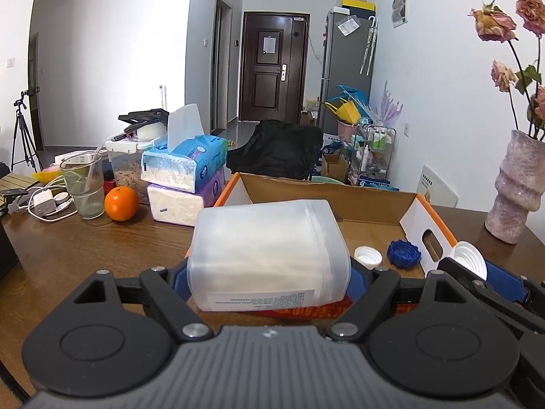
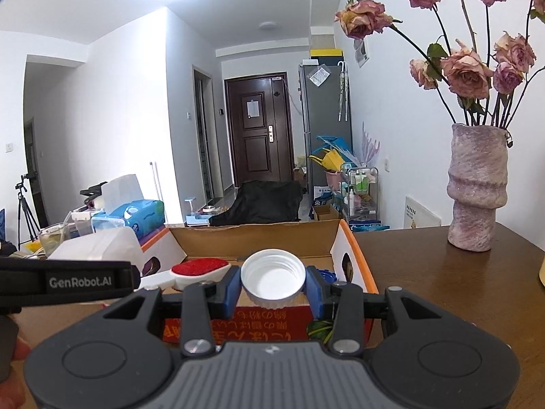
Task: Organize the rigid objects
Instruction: 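Lower both items into the box and open both tools to release them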
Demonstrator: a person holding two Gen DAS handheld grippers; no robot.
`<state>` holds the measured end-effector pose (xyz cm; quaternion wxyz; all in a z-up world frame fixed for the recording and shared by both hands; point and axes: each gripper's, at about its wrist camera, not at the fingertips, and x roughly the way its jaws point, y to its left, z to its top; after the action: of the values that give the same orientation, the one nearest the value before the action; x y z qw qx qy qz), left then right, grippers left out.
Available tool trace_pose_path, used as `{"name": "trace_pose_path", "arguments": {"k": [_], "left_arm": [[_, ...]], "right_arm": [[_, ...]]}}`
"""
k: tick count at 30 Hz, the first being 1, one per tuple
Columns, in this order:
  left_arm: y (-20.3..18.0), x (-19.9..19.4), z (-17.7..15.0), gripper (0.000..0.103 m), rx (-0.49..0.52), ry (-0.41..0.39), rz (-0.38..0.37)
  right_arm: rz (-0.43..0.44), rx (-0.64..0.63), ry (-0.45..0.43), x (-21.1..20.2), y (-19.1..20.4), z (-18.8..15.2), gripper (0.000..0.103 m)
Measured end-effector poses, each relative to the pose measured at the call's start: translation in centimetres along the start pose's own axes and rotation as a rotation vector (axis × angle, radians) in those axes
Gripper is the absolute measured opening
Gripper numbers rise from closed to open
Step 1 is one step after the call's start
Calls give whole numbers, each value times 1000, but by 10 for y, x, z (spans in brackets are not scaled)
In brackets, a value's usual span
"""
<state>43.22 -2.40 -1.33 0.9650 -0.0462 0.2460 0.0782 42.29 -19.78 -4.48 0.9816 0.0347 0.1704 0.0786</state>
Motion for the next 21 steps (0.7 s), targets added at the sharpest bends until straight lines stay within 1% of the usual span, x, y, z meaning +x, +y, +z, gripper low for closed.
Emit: {"name": "trace_pose_path", "arguments": {"k": [10, 21], "left_arm": [[-5, 29, 11, 84, -9, 12, 11], [-13, 53, 24, 84, -5, 3, 11]], "right_arm": [[8, 10, 10, 29, -6, 9, 39], [10, 2, 14, 55, -10, 18, 39]]}}
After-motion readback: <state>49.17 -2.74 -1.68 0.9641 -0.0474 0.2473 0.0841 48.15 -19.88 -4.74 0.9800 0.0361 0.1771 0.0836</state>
